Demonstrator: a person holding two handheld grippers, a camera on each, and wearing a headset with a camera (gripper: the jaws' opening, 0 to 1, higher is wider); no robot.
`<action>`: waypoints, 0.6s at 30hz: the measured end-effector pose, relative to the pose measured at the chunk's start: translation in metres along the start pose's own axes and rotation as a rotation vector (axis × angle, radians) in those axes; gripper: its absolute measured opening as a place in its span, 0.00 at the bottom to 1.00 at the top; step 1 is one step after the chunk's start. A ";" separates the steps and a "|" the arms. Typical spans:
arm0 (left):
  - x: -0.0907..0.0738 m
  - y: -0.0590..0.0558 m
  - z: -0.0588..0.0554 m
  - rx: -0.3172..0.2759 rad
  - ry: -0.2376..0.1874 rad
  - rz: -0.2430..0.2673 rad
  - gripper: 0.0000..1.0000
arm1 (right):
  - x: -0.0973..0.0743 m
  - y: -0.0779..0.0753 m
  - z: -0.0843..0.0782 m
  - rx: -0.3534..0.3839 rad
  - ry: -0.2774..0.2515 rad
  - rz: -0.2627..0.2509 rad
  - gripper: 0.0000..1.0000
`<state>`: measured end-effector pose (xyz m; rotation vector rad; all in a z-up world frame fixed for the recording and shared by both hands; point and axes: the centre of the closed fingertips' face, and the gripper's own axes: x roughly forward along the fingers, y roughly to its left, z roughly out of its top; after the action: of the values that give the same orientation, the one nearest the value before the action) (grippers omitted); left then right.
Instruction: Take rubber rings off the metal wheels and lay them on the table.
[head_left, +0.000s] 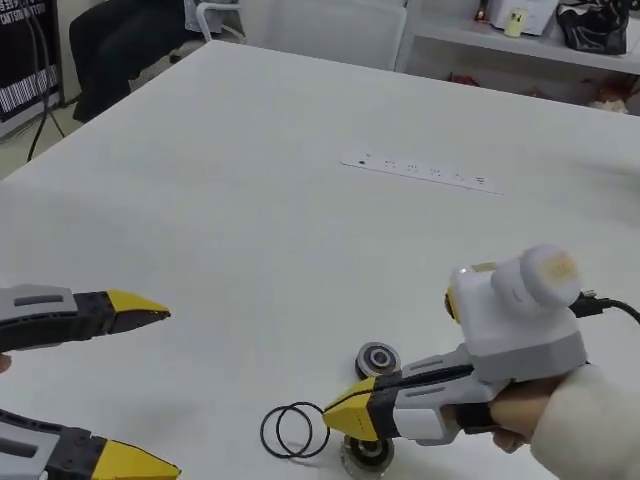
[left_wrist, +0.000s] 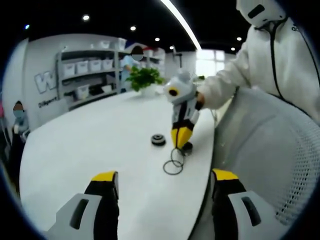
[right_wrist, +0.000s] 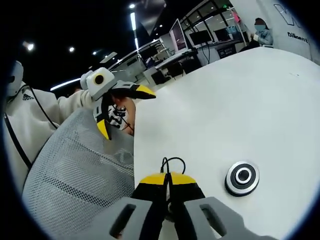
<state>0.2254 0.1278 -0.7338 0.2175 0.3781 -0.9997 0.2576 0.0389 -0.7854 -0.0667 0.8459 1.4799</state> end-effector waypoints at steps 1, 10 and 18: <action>0.000 0.000 0.000 -0.001 -0.001 0.000 0.76 | 0.000 -0.002 -0.001 0.005 0.002 -0.004 0.00; 0.000 0.000 0.001 -0.008 -0.007 0.004 0.76 | 0.001 -0.011 -0.006 0.024 0.019 -0.040 0.00; 0.000 0.000 0.001 -0.014 -0.007 0.005 0.76 | 0.001 -0.014 -0.008 0.022 0.027 -0.052 0.00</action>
<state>0.2253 0.1274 -0.7333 0.2025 0.3773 -0.9921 0.2664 0.0338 -0.7983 -0.0922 0.8756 1.4235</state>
